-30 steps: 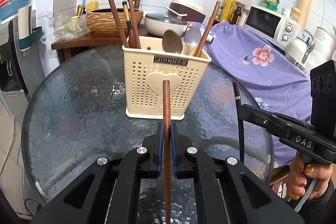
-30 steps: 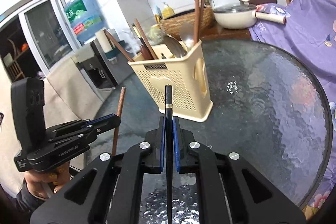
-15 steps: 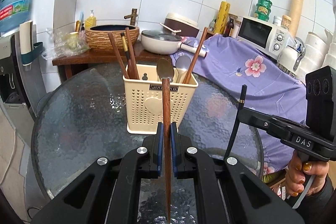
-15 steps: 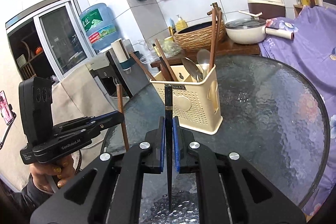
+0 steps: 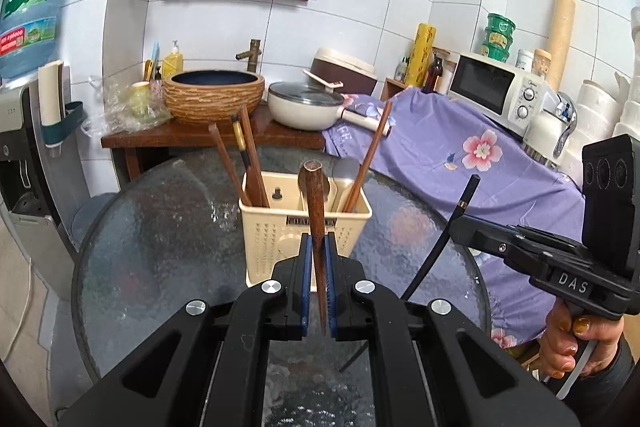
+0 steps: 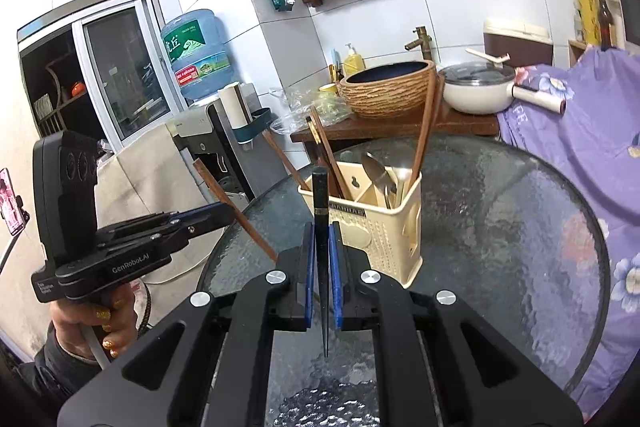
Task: Organize utensils
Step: 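Lift both chopsticks upright and carry them above the beige holder, then lower both chopsticks into the holder and open both tools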
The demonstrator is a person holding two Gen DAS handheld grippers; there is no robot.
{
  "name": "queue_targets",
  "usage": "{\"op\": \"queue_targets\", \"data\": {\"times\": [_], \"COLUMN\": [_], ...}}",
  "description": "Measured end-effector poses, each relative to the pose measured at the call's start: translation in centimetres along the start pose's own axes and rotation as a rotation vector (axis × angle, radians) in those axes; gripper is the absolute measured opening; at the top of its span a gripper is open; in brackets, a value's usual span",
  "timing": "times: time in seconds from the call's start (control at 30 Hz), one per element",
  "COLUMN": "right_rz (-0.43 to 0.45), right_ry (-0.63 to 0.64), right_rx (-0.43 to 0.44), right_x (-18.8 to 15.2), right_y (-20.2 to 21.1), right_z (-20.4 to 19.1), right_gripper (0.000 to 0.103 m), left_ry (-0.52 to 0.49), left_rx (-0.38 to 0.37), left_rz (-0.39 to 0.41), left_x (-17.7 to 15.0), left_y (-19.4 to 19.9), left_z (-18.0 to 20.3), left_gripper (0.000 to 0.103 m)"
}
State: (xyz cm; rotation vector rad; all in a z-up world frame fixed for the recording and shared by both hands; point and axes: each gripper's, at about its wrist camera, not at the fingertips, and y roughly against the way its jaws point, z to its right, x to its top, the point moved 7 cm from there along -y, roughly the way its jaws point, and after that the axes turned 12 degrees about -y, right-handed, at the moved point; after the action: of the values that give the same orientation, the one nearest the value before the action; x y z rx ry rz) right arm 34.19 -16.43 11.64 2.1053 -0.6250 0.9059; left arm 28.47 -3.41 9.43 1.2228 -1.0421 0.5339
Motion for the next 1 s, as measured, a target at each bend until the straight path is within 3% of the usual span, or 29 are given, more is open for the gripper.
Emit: {"op": "queue_targets", "data": {"times": [0.37,0.53,0.73,1.0], "right_rz": [0.033,0.079,0.168,0.261], "right_ry": [0.044,0.050,0.039,0.051], "right_rx": [-0.024,-0.040,-0.065,-0.130], "right_x": [5.8,9.5,13.3,14.2], "right_y": [0.8,1.2,1.1,-1.1], "right_z": [-1.9,-2.7,-3.2,-1.7], "right_gripper": [0.008,0.008,0.008,0.008], "left_ry": [-0.010,-0.018,0.046,0.107], "left_rx": [0.050,0.087,0.121,0.183], "left_rz": [0.043,0.088,0.154,0.204], "left_x": [5.1,9.0,13.1,13.1], "left_y": [1.0,2.0,1.9,-1.6], "left_z": [-1.9,-2.7,-4.6,-6.4], "left_gripper": [0.006,0.006,0.006,0.006]}}
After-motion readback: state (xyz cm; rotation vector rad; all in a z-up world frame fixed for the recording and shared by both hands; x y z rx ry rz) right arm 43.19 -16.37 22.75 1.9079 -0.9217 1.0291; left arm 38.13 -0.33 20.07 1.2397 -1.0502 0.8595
